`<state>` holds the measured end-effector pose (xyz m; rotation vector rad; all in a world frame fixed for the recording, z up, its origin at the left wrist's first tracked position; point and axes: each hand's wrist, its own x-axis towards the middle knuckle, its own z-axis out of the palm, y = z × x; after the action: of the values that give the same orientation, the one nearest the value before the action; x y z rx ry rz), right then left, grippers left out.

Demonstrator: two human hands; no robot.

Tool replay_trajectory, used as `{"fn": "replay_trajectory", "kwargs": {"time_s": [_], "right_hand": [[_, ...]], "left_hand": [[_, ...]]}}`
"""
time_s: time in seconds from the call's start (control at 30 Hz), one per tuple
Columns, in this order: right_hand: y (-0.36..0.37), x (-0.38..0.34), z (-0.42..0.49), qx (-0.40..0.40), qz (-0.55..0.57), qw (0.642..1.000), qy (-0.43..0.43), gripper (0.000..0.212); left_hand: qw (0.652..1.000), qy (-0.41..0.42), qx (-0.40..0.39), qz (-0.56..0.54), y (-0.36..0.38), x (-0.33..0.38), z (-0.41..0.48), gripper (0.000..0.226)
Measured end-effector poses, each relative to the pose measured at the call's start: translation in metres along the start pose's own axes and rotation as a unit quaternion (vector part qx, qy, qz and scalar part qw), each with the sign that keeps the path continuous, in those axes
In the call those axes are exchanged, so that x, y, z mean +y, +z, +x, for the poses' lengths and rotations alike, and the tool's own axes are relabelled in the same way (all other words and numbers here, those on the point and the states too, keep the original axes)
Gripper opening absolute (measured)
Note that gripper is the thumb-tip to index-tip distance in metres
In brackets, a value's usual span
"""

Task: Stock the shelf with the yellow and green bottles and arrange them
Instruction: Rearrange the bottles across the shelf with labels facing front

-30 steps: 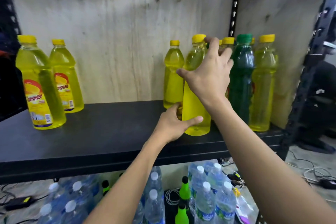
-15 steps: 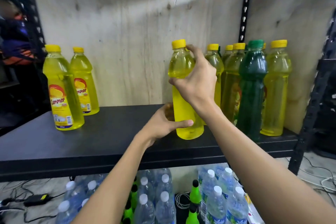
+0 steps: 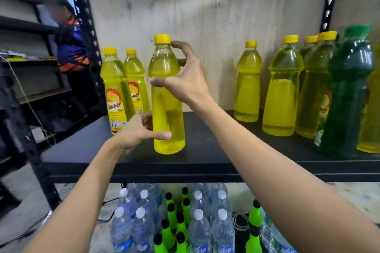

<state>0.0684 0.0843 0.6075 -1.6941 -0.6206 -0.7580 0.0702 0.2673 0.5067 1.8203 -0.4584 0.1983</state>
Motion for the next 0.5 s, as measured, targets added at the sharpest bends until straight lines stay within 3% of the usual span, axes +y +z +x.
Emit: {"fn": "replay_trajectory", "kwargs": {"time_s": [0.5], "right_hand": [[0.128,-0.036,-0.008,-0.049,0.053,0.997,-0.030,0.097]], "left_hand": [[0.999,-0.011,0.042,-0.016,-0.117,-0.020,-0.063,0.058]]}}
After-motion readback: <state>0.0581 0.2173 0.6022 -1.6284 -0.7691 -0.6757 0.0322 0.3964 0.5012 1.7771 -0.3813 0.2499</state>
